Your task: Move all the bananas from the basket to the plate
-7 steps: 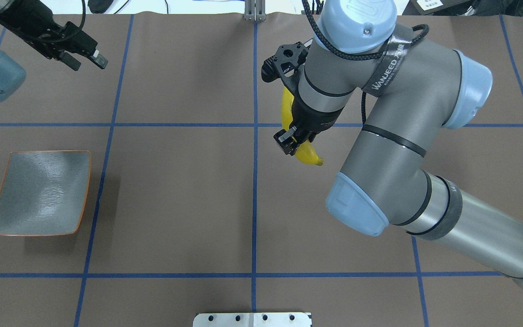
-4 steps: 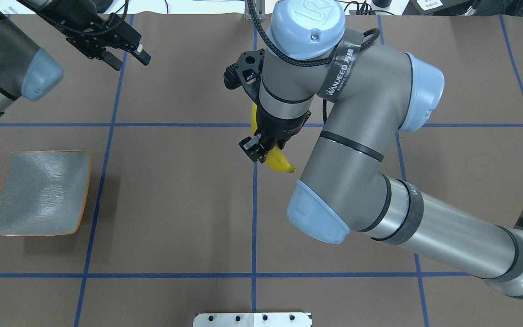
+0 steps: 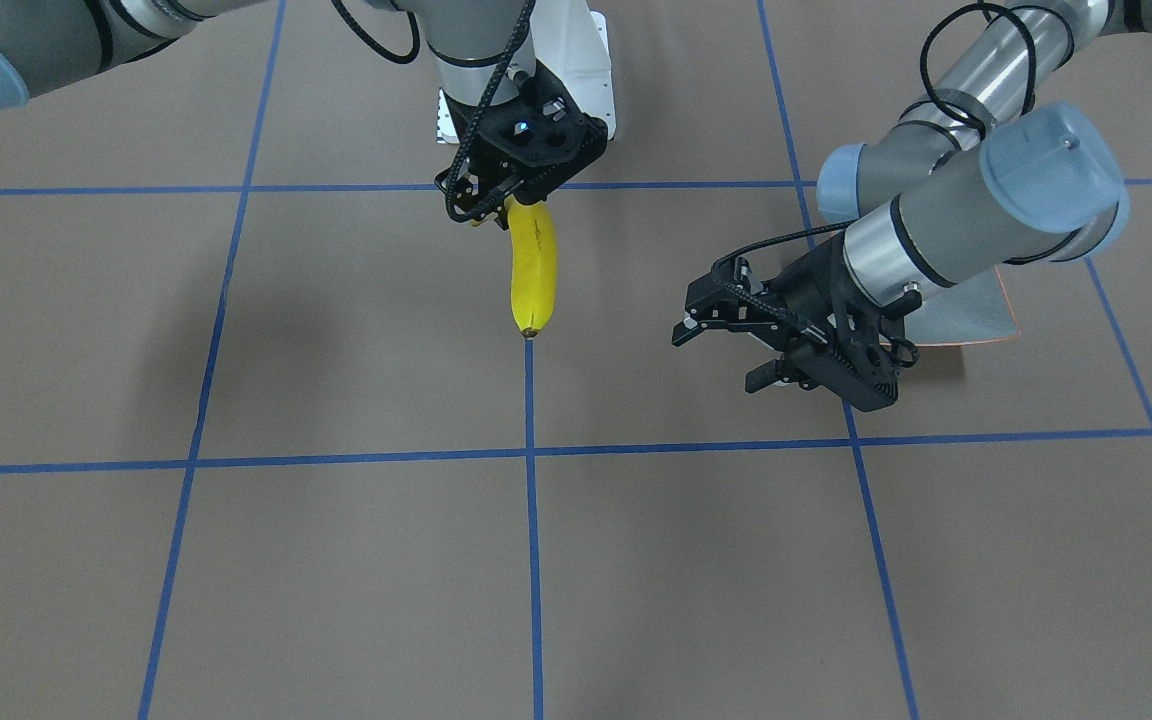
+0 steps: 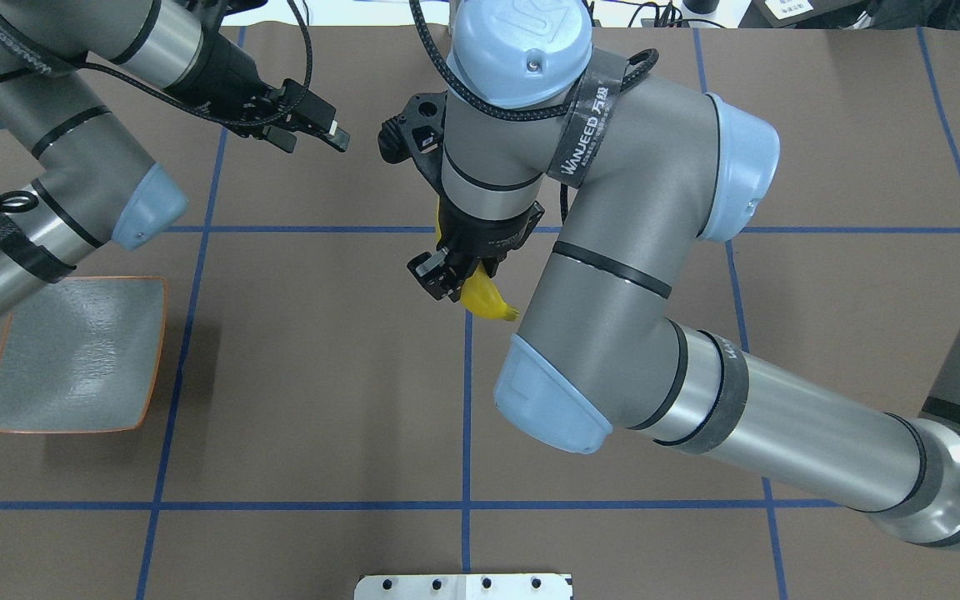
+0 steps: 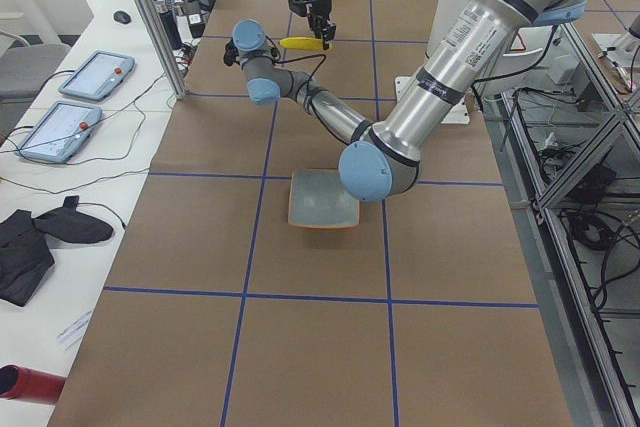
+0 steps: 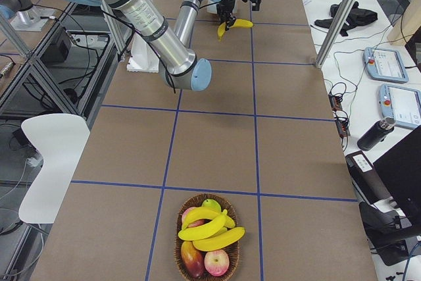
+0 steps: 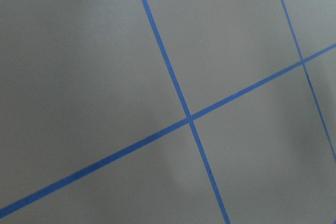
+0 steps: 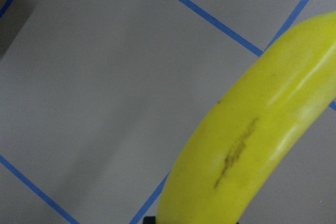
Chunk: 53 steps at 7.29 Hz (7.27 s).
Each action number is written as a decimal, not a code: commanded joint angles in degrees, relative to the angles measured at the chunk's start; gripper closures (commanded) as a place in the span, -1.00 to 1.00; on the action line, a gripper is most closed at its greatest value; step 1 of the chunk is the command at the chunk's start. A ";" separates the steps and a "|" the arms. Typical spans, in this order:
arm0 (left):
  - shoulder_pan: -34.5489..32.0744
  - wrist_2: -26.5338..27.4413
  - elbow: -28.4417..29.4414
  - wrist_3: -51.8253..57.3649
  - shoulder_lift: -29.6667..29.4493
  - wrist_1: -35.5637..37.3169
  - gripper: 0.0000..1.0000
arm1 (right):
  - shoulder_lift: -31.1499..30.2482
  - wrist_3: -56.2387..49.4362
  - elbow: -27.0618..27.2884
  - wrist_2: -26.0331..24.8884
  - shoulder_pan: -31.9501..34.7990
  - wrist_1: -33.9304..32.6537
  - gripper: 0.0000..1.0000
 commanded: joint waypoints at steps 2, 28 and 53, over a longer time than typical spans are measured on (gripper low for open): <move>0.61 7.68 0.38 -29.82 0.32 -7.89 -0.97 | 0.04 0.03 -0.03 0.00 -0.03 0.00 1.00; 12.66 15.59 3.10 -60.40 -5.40 -28.20 -0.82 | -1.01 0.03 2.95 -0.44 -0.12 -0.09 1.00; 14.33 15.06 1.09 -63.57 -2.94 -30.66 1.00 | -2.42 1.17 4.89 -0.09 -0.12 0.09 -0.98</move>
